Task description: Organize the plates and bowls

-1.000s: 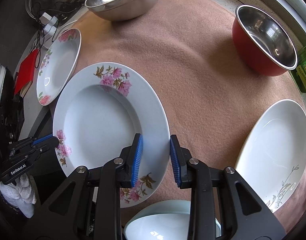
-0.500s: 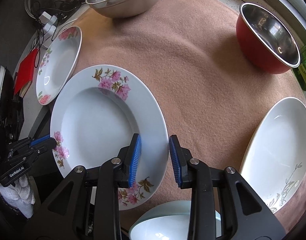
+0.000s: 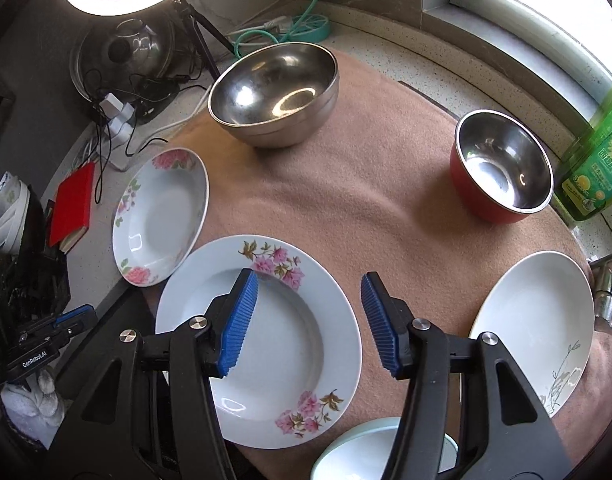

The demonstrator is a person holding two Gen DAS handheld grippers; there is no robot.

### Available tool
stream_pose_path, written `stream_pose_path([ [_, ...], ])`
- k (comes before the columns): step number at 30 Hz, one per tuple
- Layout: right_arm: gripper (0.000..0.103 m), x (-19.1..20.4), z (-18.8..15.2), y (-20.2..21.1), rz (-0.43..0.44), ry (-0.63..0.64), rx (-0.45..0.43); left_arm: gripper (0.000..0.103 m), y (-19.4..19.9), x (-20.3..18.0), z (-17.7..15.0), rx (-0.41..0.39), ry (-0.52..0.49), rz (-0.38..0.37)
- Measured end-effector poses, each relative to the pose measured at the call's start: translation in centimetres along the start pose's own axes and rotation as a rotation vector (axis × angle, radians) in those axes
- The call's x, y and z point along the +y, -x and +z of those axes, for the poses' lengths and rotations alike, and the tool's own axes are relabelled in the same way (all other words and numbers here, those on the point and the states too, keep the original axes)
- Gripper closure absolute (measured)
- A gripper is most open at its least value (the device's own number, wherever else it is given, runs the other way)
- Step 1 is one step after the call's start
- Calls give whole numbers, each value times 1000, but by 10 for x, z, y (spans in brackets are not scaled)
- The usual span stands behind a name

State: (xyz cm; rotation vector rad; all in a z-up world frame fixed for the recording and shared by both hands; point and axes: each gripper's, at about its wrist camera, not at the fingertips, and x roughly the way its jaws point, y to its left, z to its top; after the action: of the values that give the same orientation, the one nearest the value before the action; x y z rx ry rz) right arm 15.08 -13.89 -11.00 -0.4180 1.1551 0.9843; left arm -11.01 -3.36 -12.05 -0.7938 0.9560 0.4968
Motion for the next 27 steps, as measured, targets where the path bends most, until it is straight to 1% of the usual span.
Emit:
stream_pose_path([
  [2, 33, 10, 1, 10, 3, 1, -43, 88, 11, 8, 14, -39, -2, 7],
  [4, 31, 22, -1, 18, 12, 10, -85, 87, 17, 19, 28, -64, 6, 3],
  [5, 31, 30, 0, 19, 10, 14, -104, 84, 16, 25, 36, -69, 6, 4],
  [8, 30, 50, 0, 22, -5, 10, -143, 84, 12, 45, 59, -66, 2, -2],
  [9, 26, 55, 1, 21, -7, -2, -145, 84, 8, 49, 67, -56, -5, -8],
  [11, 25, 66, 0, 18, 6, -42, -156, 84, 1, 57, 83, -37, -28, -12],
  [12, 25, 72, 0, 16, -2, -60, -158, 84, 0, 61, 91, -34, -41, -16],
  [14, 25, 85, 1, 11, -31, -81, -175, 84, -6, 68, 104, -19, -64, -24],
  [16, 25, 95, 3, 6, -81, -110, -182, 84, -15, 77, 117, 14, -77, -40],
  [17, 25, 98, 4, 2, -89, -130, -176, 84, -20, 81, 121, 30, -86, -46],
  [19, 25, 101, 9, -7, -78, -175, -155, 84, -31, 89, 126, 67, -104, -55],
  [22, 25, 101, 16, -22, -74, -220, -129, 84, -45, 100, 132, 134, -111, -91],
  [23, 25, 99, 18, -26, -68, -235, -121, 84, -49, 101, 132, 152, -116, -100],
  [25, 28, 96, 22, -35, -50, -272, -102, 84, -56, 103, 132, 193, -113, -134],
  [27, 44, 94, 27, -45, -24, -289, -77, 84, -63, 103, 133, 218, -118, -153],
])
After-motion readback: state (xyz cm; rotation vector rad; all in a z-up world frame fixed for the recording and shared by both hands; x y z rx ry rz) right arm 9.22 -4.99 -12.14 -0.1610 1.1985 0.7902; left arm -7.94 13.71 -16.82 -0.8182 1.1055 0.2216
